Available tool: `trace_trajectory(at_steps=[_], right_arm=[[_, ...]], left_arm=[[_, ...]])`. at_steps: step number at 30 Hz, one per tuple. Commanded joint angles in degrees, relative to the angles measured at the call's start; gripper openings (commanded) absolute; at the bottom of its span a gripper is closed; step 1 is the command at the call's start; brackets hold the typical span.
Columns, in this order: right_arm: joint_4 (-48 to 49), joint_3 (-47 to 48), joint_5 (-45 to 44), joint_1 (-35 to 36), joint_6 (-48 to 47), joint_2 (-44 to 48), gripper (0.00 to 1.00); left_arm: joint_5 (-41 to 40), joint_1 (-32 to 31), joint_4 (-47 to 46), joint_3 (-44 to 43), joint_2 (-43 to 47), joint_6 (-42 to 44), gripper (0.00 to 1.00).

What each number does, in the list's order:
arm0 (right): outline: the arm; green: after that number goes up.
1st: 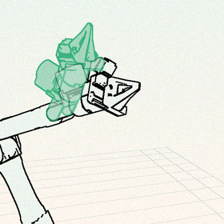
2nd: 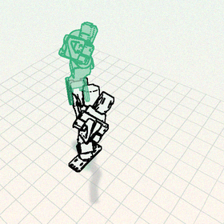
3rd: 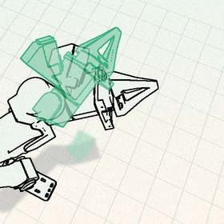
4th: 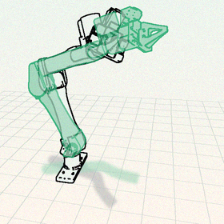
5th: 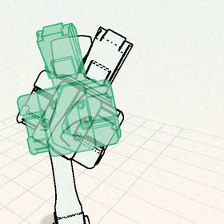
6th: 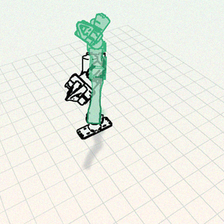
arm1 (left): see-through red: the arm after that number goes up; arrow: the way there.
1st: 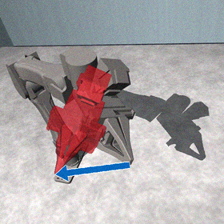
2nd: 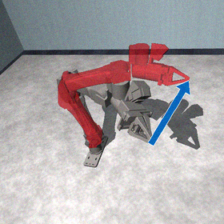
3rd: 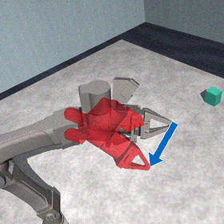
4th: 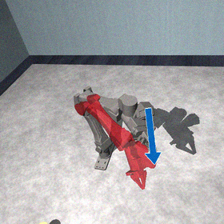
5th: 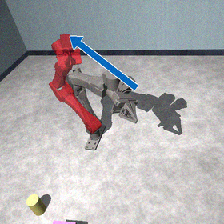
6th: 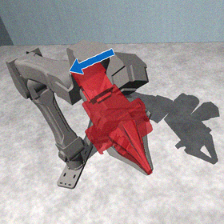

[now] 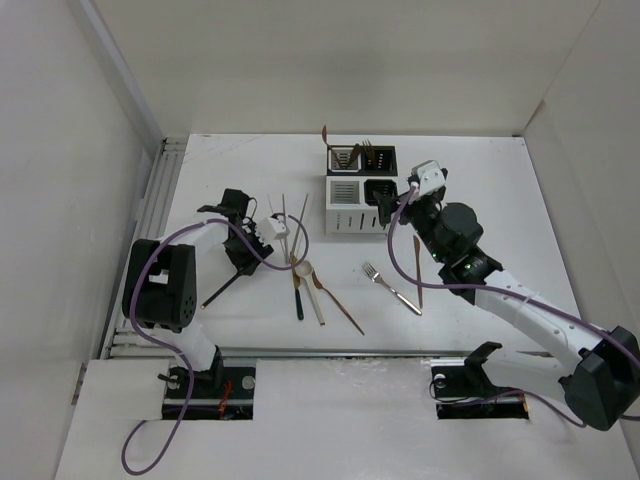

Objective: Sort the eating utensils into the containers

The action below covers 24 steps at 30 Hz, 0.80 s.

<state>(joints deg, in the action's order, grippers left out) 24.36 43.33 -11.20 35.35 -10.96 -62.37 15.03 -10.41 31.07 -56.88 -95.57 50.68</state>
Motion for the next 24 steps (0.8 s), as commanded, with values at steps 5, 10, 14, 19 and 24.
trace_trajectory(at_steps=[5, 10, 14, 19, 24], right_arm=[[0.95, 1.32, -2.16, 0.59, -1.43, 0.75, 1.0], [0.95, 1.32, -3.29, 0.59, -1.43, 1.28, 1.0], [1.48, 1.93, -5.76, -0.62, 1.64, 0.68, 1.0], [2.97, 4.92, -7.95, -5.64, 7.26, -2.92, 1.0], [2.97, 6.85, -6.56, -8.2, 7.27, -5.22, 1.0]], left_arm=[[3.77, 0.57, 4.61, -2.44, -2.77, -1.54, 0.07], [6.76, 1.8, 9.09, -11.12, -2.78, -3.91, 0.0], [13.94, 2.33, 15.5, -28.94, -4.18, -6.72, 0.0], [24.95, 0.06, 11.93, -55.48, -6.91, -14.53, 0.0], [32.77, -3.91, -18.25, -51.6, -4.02, -30.42, 0.0]])
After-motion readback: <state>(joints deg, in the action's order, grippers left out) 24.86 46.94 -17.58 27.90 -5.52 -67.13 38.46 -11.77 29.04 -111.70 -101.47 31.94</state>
